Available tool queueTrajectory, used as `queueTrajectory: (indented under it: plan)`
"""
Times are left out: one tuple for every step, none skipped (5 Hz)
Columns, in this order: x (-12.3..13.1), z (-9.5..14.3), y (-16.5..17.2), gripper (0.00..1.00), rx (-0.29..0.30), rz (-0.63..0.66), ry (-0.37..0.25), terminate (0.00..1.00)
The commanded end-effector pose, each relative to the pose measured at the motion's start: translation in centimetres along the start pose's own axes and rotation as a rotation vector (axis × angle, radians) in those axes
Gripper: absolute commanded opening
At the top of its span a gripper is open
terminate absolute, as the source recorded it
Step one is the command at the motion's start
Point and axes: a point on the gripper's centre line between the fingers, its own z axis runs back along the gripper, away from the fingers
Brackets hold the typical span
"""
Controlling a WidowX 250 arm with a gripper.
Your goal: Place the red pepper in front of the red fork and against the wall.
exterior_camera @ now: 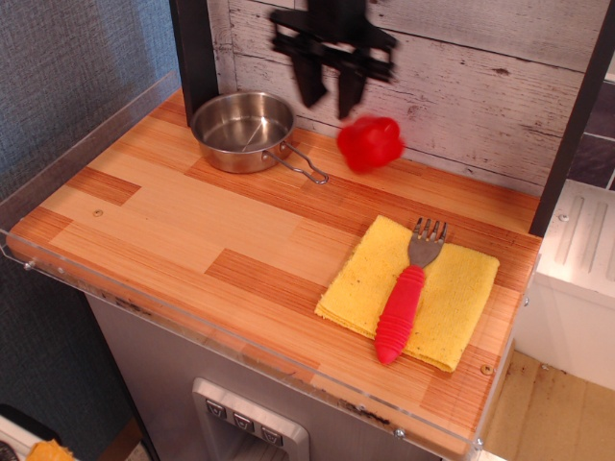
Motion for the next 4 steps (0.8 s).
queueTrajectory:
  plan:
    - [-0.5, 0.3, -3.8, 0.00, -0.003, -0.056, -0.016, 0.00]
    - [-0.8, -0.1, -4.2, 0.00, 0.003, -0.056, -0.009, 0.00]
    - [-1.5, 0.2, -3.2, 0.00, -0.007, 0.022, -0.012, 0.00]
    - [-2.0, 0.9, -2.5, 0.00, -0.029, 0.101, -0.016, 0.00]
